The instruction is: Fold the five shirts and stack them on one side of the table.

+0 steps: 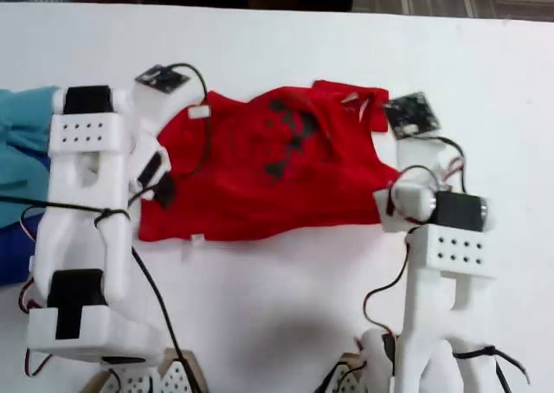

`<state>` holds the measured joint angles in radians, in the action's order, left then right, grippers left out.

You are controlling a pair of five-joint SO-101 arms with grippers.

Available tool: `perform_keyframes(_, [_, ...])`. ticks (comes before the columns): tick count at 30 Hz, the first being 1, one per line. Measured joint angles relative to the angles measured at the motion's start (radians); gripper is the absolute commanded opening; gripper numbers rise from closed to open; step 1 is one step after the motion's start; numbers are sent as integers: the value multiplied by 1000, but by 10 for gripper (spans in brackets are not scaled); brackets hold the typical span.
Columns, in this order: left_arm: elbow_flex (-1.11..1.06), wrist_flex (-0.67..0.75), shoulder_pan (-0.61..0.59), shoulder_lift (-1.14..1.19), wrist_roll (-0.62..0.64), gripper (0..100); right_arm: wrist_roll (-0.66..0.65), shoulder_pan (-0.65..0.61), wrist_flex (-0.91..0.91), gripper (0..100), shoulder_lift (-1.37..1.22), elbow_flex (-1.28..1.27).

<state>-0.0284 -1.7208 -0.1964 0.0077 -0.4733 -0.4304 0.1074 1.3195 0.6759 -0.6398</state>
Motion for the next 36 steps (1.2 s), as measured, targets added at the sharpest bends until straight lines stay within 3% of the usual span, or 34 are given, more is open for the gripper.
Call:
perform_keyframes(7, [-190,195,95,31,21,221,-104,201,21,19,153,-29])
perform_keyframes(19, [-319,236,419,40,37,221,-155,158,21,19,374,-192])
perform_keyframes(26, [-503,270,422,-2,-104,222,-155,158,21,19,377,-192])
perform_keyframes(36, [-804,677,192,-140,-305,222,-155,158,21,19,377,-192])
